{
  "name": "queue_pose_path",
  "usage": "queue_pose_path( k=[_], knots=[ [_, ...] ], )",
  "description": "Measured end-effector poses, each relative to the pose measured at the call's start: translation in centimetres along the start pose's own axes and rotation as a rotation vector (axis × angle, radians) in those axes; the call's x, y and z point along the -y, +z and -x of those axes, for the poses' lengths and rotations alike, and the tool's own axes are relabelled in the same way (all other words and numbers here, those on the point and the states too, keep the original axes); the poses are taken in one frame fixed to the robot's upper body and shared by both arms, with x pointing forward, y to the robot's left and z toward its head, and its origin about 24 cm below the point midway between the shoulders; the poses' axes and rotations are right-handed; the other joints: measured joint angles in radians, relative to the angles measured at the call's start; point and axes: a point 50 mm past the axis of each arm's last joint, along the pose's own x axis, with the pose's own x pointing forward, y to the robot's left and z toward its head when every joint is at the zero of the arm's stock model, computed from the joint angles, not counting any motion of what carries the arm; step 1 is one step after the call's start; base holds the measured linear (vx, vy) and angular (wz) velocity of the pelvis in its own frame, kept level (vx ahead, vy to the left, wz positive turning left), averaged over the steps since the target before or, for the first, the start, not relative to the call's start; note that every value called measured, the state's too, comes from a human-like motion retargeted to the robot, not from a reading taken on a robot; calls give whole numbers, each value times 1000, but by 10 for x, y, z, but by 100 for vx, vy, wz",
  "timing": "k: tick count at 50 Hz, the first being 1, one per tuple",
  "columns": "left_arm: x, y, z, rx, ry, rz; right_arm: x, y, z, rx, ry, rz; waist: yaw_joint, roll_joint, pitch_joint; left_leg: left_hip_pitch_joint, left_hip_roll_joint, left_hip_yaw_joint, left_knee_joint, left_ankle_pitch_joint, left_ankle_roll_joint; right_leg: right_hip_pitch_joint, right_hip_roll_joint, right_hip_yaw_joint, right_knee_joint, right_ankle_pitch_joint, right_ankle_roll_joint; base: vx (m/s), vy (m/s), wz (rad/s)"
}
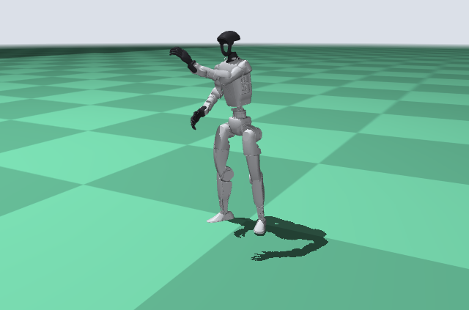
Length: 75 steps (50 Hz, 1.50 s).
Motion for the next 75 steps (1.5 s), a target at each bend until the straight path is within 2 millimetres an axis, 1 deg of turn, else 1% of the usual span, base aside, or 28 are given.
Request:
queue_pose_path(
  k=[2, 5, 8, 10, 13, 15, 17, 20, 22, 23, 25, 28, 32, 35, 38, 43, 45, 48, 50, 54, 58, 60, 62, 65, 68, 71, 73, 75],
  knots=[
    [11, 26, -4, 166, -184, -20, 0, 1, -2, 5, 21, -14, -23, 8, 1, -5, 5, 11, 3, 0, 1, -8, 8, 9, -7, 4, 0, 1, -7, -30],
    [26, 57, 3, 354, -463, -20, -2, 3, -5, 7, 68, -19, -60, 20, 1, -8, 13, 35, 8, 1, 1, -20, 22, 28, -15, 10, 0, 2, -8, -43],
    [29, 64, 6, 406, -613, -61, -2, 8, -9, 18, 106, -1, -96, 31, 4, -5, 20, 71, 11, 1, 3, -34, 38, 59, -20, 16, 0, 3, -9, -64],
    [20, 54, 0, 371, -586, -136, 0, 13, -12, 38, 106, 21, -116, 38, 8, 3, 25, 102, 12, 2, 6, -43, 51, 87, -24, 21, 0, 3, -10, -83],
    [-15, 18, -22, 212, -327, -289, 3, 22, -16, 78, 61, 47, -137, 42, 18, 22, 30, 161, 13, 5, 9, -54, 75, 138, -32, 31, 0, 3, -12, -102],
    [-48, -7, -34, 62, -74, -341, 6, 25, -18, 93, 15, 58, -144, 41, 26, 37, 35, 203, 15, 6, 11, -57, 94, 175, -42, 40, 0, 3, -13, -112],
    [-81, -25, -41, -94, 201, -324, 10, 25, -18, 90, -32, 65, -145, 37, 33, 52, 41, 244, 20, 7, 13, -57, 114, 209, -54, 51, 0, 3, -15, -111],
    [-118, -35, -44, -259, 525, -250, 16, 20, -16, 61, -95, 72, -138, 33, 40, 71, 53, 299, 32, 9, 14, -53, 144, 252, -76, 70, 0, 4, -15, -97],
    [-124, -34, -45, -275, 589, -213, 21, 14, -13, 35, -127, 71, -131, 35, 43, 79, 63, 325, 41, 10, 15, -49, 162, 271, -90, 82, 0, 5, -14, -72],
    [-123, -33, -45, -259, 572, -205, 24, 11, -11, 22, -138, 66, -128, 37, 45, 82, 68, 335, 45, 10, 16, -47, 170, 277, -95, 86, 0, 5, -13, -53],
    [-111, -30, -44, -192, 445, -198, 29, 5, -7, -3, -147, 50, -124, 41, 46, 84, 77, 347, 55, 9, 19, -44, 182, 285, -103, 93, 0, 5, -10, -33],
    [-78, -22, -36, -54, 85, -186, 31, -3, -1, -30, -119, 18, -133, 44, 44, 84, 86, 350, 62, 8, 24, -45, 190, 287, -100, 92, 0, 6, -5, -6],
    [-36, -9, -12, 99, -399, -172, 31, -7, 4, -44, -51, 0, -165, 49, 42, 80, 90, 343, 64, 5, 28, -53, 188, 284, -83, 78, 0, 6, 1, 10],
    [-23, -6, 1, 142, -580, -202, 30, -6, 4, -39, -13, 10, -189, 52, 44, 81, 88, 346, 63, 4, 30, -60, 186, 291, -70, 68, 0, 2, 1, 1],
    [-38, -21, -2, 82, -482, -268, 31, -1, 2, -14, -27, 24, -204, 49, 51, 86, 83, 360, 62, 3, 34, -64, 185, 308, -67, 65, 0, 2, 0, -18],
    [-91, -57, -18, -176, 34, -295, 34, 4, -3, -1, -110, 38, -210, 41, 64, 101, 78, 400, 62, 6, 39, -57, 196, 343, -91, 80, 0, 2, -3, -43],
    [-108, -64, -21, -273, 240, -273, 37, 3, -4, -13, -157, 37, -206, 42, 68, 107, 79, 416, 62, 9, 40, -51, 204, 354, -106, 91, 0, 3, -7, -40],
    [-116, -65, -23, -334, 388, -246, 42, 0, -2, -34, -213, 27, -197, 46, 73, 114, 84, 430, 61, 14, 40, -43, 217, 361, -123, 104, 0, 4, -8, -26],
    [-111, -63, -24, -313, 350, -242, 43, -3, 1, -44, -222, 16, -191, 49, 74, 117, 89, 434, 60, 17, 41, -42, 224, 361, -125, 106, 0, 4, -7, -7],
    [-79, -51, -17, -149, -29, -219, 38, -8, 5, -50, -154, -10, -193, 49, 66, 109, 98, 424, 62, 18, 43, -44, 228, 350, -124, 104, 0, 2, -2, 6],
    [-45, -27, 2, 41, -450, -187, 29, -10, 8, -48, -52, -12, -207, 46, 54, 97, 103, 410, 64, 16, 44, -54, 227, 339, -114, 95, 0, 3, 0, 15],
    [-36, -15, 9, 117, -592, -200, 26, -9, 8, -45, -8, -2, -214, 45, 50, 92, 105, 406, 64, 16, 45, -60, 226, 337, -109, 90, 0, 0, 0, 0],
    [-35, -8, 11, 156, -643, -232, 24, -7, 7, -38, 18, 11, -218, 42, 46, 91, 105, 408, 63, 16, 46, -62, 227, 339, -108, 89, 0, 0, 0, 0],
    [-48, -13, 4, 138, -561, -297, 24, -2, 5, -15, 14, 23, -222, 36, 45, 91, 104, 415, 61, 17, 47, -64, 230, 346, -112, 92, 0, 0, 0, 0],
    [-74, -29, -12, 34, -301, -337, 25, 2, 1, 1, -27, 29, -221, 29, 48, 97, 102, 428, 58, 19, 47, -61, 235, 357, -121, 97, 0, 1, -2, -22],
    [-96, -42, -24, -109, 22, -285, 28, 3, -2, -5, -84, 33, -217, 24, 53, 106, 101, 440, 54, 20, 47, -57, 240, 368, -125, 99, 0, 1, -2, -22],
    [-103, -48, -27, -199, 211, -214, 31, 2, -3, -18, -124, 32, -214, 24, 57, 113, 100, 446, 52, 21, 46, -54, 242, 374, -125, 99, 0, 1, -1, -9],
    [-101, -51, -27, -259, 325, -157, 34, 0, -2, -32, -158, 29, -209, 27, 61, 118, 101, 450, 51, 20, 46, -51, 245, 378, -125, 98, 0, 0, 0, 0]
  ],
)
